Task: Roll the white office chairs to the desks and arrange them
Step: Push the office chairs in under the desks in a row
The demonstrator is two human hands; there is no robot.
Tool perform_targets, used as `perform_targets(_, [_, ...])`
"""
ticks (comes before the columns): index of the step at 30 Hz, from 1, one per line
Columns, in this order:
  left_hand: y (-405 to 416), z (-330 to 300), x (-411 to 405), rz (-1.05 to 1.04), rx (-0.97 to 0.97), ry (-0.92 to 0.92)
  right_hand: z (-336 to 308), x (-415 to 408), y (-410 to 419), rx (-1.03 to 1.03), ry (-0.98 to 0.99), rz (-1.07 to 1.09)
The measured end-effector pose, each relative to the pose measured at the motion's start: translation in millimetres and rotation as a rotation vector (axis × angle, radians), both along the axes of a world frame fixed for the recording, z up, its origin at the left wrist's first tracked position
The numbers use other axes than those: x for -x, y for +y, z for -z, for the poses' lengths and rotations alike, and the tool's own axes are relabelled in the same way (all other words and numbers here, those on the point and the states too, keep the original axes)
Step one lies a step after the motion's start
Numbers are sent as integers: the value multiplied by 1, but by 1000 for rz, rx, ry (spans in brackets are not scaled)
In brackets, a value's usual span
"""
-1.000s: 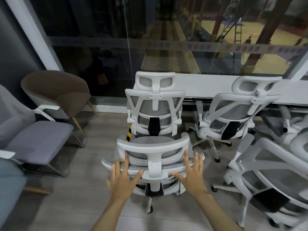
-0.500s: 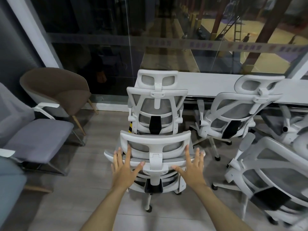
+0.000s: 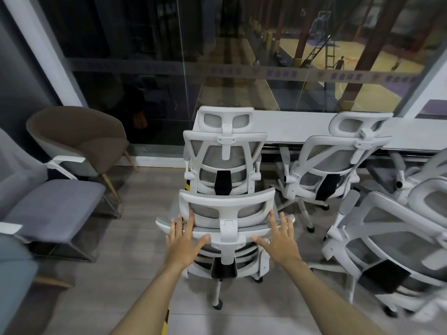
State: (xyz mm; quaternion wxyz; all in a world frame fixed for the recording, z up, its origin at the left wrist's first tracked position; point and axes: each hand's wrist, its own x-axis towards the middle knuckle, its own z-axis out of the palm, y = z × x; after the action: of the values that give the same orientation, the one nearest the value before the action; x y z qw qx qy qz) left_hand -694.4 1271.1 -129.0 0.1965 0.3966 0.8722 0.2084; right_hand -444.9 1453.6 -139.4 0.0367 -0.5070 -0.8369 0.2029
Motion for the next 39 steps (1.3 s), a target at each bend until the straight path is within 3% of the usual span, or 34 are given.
perform_targets(4, [-8, -13, -3, -40, -173, 44, -15, -11, -7, -61, 38, -51])
perform_targets(8, [-5, -34, -19, -23, -353, 221, -32, -35, -7, -147, 53, -63])
perform_targets(18, [69, -70, -133, 185, -505, 388, -79, -143, 53, -223, 85, 58])
perform_targets(31, [271, -87, -375, 436, -444, 411, -81, -399, 165, -215, 120, 240])
perform_targets(39, [385, -69, -461, 626, -365, 358, -55, -506, 226, -326, 117, 470])
